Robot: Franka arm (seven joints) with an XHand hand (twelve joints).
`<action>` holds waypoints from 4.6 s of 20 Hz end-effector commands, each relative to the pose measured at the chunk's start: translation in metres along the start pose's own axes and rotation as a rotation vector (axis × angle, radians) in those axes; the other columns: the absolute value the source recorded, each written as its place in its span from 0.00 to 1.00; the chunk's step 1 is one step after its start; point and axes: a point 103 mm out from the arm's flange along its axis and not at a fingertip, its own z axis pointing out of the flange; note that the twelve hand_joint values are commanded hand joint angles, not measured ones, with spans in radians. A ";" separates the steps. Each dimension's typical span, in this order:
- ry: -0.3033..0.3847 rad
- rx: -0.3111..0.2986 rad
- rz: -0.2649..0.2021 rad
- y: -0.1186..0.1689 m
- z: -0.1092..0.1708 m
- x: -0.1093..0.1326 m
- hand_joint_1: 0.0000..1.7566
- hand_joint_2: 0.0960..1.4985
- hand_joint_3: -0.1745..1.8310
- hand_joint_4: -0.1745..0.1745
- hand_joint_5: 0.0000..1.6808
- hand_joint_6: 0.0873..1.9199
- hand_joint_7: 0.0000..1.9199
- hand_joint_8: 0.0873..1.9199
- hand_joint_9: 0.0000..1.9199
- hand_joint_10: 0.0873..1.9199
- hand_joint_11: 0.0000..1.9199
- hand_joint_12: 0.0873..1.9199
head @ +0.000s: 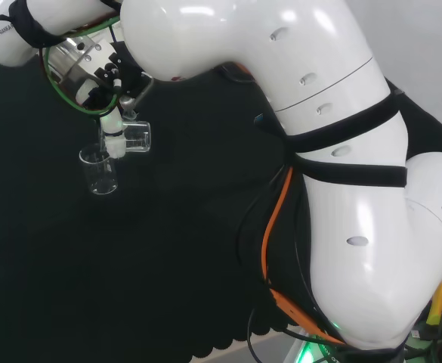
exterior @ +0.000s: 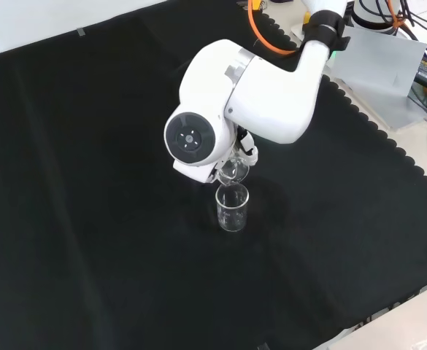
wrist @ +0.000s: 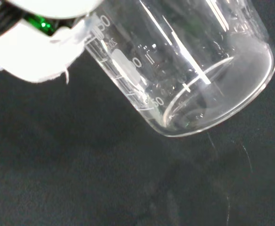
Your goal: Pour the water from the handheld beaker into the one on the table.
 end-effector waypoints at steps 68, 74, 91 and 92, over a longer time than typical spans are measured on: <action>-0.112 0.098 0.039 -0.011 -0.029 0.020 0.64 0.35 0.54 0.71 0.68 0.51 0.76 0.41 0.70 0.42 0.63 0.41; -0.117 0.100 0.034 -0.010 -0.030 0.021 0.64 0.35 0.54 0.71 0.68 0.51 0.76 0.41 0.70 0.42 0.63 0.41; -0.141 0.138 0.053 -0.007 -0.037 0.028 0.64 0.35 0.54 0.71 0.68 0.51 0.76 0.41 0.70 0.42 0.63 0.41; -0.143 0.139 0.055 -0.007 -0.037 0.028 0.64 0.35 0.54 0.71 0.68 0.51 0.76 0.41 0.70 0.42 0.63 0.41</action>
